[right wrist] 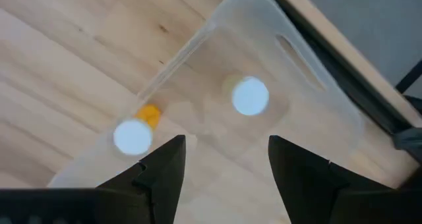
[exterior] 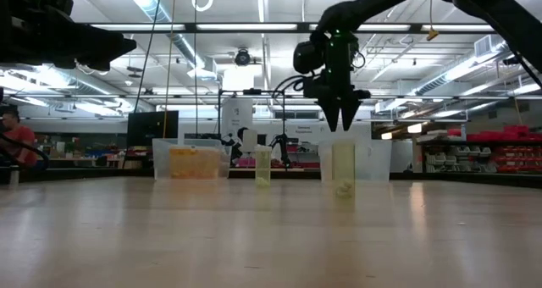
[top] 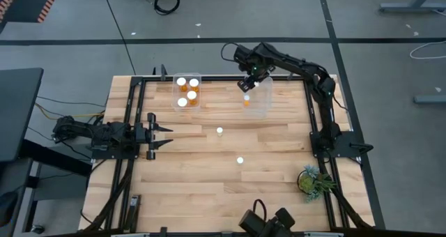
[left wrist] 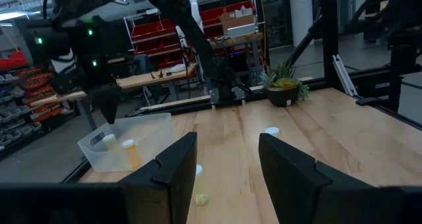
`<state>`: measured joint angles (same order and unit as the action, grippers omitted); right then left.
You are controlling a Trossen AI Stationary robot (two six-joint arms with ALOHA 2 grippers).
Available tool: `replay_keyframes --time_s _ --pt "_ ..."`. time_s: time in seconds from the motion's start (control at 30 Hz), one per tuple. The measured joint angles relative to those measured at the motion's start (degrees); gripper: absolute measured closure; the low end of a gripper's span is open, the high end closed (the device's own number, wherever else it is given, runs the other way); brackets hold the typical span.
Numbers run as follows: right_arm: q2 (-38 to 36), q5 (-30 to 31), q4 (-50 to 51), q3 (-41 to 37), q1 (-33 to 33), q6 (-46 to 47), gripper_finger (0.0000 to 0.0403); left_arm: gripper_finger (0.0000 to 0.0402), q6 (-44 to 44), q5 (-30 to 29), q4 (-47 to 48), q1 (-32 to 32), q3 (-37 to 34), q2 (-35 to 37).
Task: Pick and place medicine bottles into bin by pill shape (circle, oval)
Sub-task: Put the yellow tablet bottle into the right transparent bin
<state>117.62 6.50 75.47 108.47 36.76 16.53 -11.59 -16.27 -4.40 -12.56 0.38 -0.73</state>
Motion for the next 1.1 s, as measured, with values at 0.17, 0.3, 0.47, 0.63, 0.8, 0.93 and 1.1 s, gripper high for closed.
replay_keyframes --time_s 0.17,0.3,0.47,0.63,0.8,0.93,1.1 --pt "0.0 0.3 2.9 4.3 -1.7 0.2 0.0179 0.023 0.0 0.0 0.0 0.0 0.0 0.0" --pt "-0.1 0.5 4.1 6.9 -2.9 0.4 0.0179 0.023 0.0 0.0 0.0 0.0 0.0 0.0" --pt "-0.1 0.5 5.2 9.2 -4.7 0.4 0.0179 0.023 0.0 0.0 0.0 0.0 0.0 0.0" --pt "-0.1 0.5 6.0 10.1 -6.3 0.1 0.0179 0.023 0.0 0.0 0.0 0.0 0.0 0.0" --pt "-0.1 0.5 6.2 10.1 -8.1 -0.3 0.0179 0.023 0.0 0.0 0.0 0.0 0.0 0.0" --pt "-0.1 0.3 6.2 10.1 -9.9 -0.9 0.0179 0.023 0.0 0.0 0.0 0.0 0.0 0.0" --pt "-0.1 0.3 6.2 10.1 -11.9 -0.9 0.0179 0.023 0.0 0.0 0.0 0.0 0.0 0.0"
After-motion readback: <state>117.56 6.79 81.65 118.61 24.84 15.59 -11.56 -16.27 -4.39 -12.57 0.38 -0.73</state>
